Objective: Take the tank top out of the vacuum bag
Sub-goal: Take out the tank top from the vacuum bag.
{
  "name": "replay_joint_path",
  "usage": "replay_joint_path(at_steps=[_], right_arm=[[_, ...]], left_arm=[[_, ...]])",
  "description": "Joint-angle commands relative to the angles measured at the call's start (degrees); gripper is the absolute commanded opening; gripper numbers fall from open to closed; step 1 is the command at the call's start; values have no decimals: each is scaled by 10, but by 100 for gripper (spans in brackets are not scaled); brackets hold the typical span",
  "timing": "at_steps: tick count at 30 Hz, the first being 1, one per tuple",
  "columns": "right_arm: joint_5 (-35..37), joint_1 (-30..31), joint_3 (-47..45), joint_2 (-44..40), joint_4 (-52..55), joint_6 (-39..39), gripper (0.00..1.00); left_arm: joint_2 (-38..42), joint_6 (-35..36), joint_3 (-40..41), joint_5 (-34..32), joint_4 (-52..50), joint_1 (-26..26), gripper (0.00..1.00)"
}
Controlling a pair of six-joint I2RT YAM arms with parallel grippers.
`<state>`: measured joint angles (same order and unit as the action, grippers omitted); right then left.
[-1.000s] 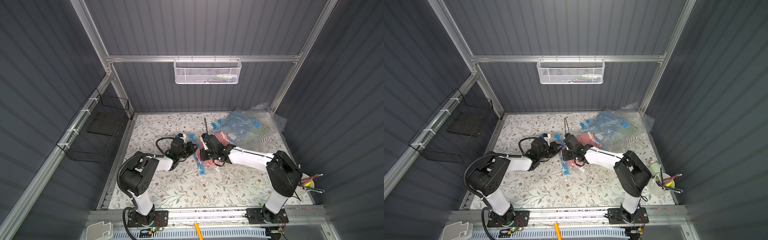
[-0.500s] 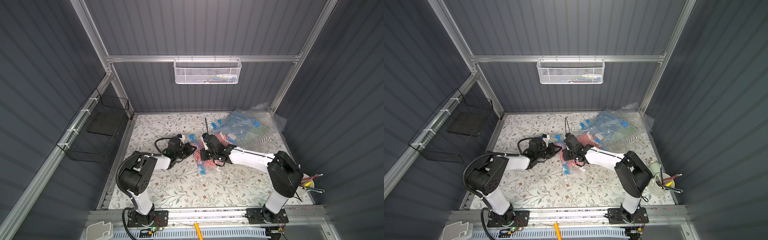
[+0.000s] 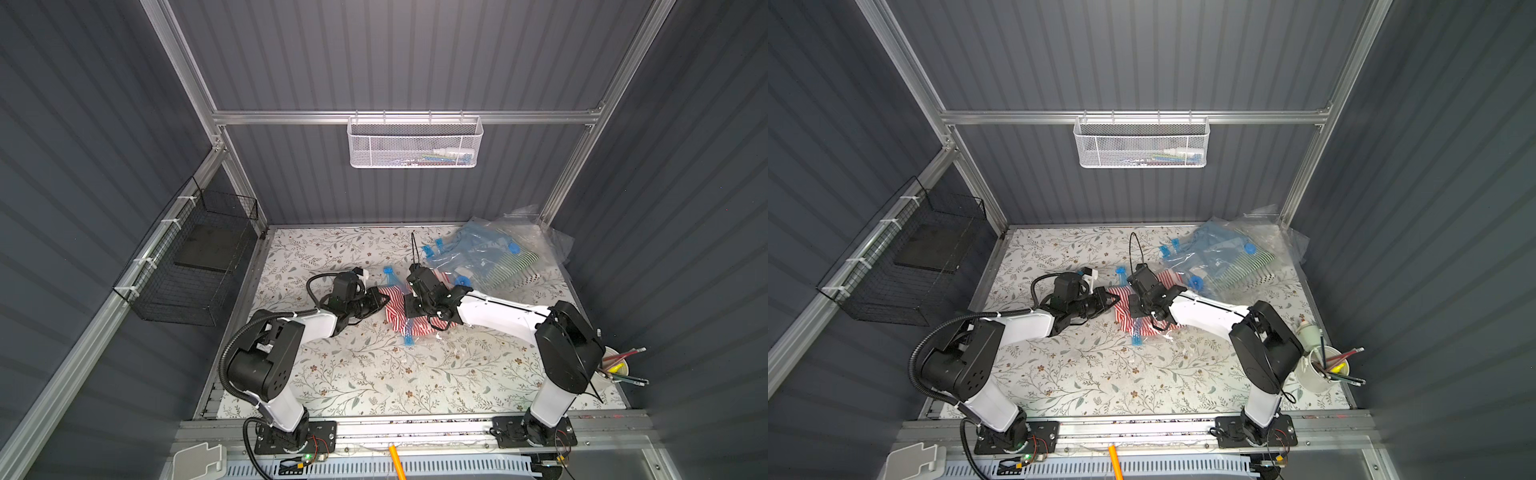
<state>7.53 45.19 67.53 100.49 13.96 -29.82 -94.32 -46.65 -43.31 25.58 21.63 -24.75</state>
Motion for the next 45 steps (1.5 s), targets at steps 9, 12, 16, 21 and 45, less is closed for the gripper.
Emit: replay_joint_path(at_steps=[9,12,16,21,45], right_arm=[[114,-21,38,25,99,-40,0],[117,-23,39,26,99,-41,0],[123,-25,35,26,96,-39,0],[115,-35,24,24,86,-38,0],[64,-62,-10,-9,29,-11,0]], left_arm=[[68,133,-66,-9,-198,76,0],[76,162,-91,-26,-236,97,0],[64,194,-134,-62,-285,137,0],[35,205,-167,-95,-303,176,0],[-56,287,-242,-399,-375,279,0]])
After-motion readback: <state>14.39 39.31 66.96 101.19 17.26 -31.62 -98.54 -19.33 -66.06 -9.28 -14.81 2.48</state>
